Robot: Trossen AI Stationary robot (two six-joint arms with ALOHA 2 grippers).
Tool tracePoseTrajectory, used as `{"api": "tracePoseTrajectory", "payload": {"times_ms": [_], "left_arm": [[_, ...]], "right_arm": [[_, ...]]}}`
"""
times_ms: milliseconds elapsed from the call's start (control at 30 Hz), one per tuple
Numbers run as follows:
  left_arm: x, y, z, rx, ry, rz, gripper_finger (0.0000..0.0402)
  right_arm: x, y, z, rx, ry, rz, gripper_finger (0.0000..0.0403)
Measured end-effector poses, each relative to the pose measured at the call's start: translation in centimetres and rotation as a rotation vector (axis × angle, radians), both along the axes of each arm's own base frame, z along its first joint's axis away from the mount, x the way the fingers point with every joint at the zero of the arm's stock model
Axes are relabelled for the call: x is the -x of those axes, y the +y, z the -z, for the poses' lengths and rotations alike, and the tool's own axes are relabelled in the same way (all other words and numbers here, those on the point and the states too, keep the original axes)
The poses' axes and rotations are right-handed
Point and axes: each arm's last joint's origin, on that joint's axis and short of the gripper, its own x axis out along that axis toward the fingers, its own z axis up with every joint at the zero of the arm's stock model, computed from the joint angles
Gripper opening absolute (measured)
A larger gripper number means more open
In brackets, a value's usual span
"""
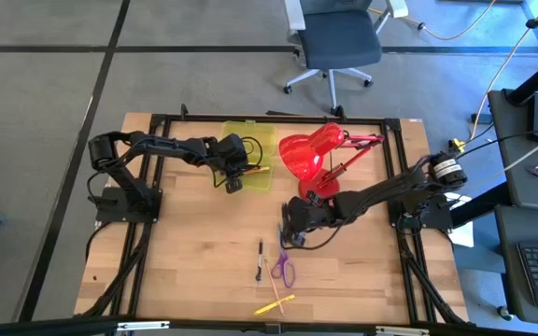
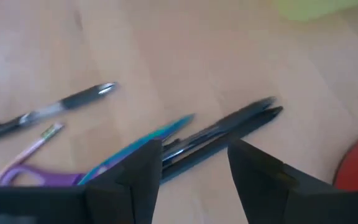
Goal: Pick & place school supplies into a supply box
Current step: Put the orange pencil into the yellow supply box, then put the black pen into the yellow supply box
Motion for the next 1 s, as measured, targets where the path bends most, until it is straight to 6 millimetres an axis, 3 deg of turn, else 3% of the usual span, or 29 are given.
{"api": "tracePoseTrajectory", "payload": {"times_ms": [400, 1000], "left_arm": [[-0.1, 0.1, -0.1, -0.007, -0.014, -0.001, 0.0078], [-0.2, 0.1, -0.2, -0.012, -0.025, 0.000, 0.0089]], "right_arm": [[-0.7, -0.2, 3.2, -0.014, 0.087, 0.066, 0.0160], [-1.4, -0.7, 5.4, -0.007, 0.125, 0.089, 0.0158]]}}
